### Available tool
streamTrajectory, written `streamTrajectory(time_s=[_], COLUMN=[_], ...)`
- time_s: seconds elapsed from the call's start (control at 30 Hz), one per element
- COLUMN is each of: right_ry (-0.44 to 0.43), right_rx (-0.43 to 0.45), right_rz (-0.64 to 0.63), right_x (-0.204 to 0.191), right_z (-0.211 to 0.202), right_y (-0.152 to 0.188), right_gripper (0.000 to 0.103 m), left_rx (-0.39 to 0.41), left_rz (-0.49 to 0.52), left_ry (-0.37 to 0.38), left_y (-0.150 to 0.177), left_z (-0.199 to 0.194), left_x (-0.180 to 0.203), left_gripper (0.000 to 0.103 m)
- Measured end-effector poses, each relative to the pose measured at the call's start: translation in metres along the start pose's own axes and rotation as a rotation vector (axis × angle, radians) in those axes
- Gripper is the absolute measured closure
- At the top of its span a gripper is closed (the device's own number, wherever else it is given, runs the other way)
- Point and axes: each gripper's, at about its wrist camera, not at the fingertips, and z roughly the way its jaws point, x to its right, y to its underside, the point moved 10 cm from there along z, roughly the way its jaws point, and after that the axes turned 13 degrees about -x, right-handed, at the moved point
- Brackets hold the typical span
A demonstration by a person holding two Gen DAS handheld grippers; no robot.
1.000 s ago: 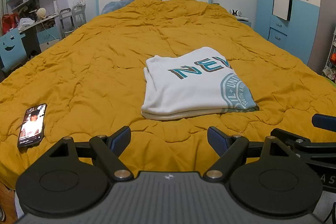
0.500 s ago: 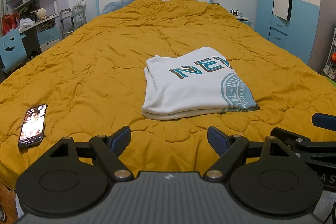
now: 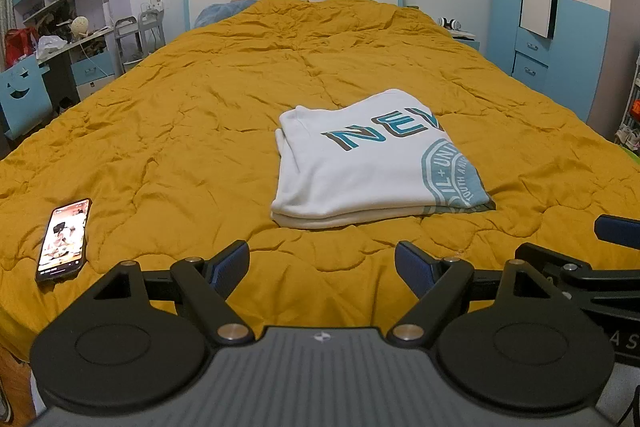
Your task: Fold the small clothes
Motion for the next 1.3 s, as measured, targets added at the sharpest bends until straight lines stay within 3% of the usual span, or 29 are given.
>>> streamTrajectory(time_s=[1.3], right_ry=[-0.001], right_rx=[-0.003], right_rz=[-0.001], right_x=[0.0001], right_z=[0.0003], right_y=[-0.0001], right_gripper=[0.021], left_rx=[0.006], left_rz=[-0.001], left_ry=[-0.009], left_y=[-0.0029], left_z=[-0.0047], left_x=[-0.0010], left_gripper=[0.007])
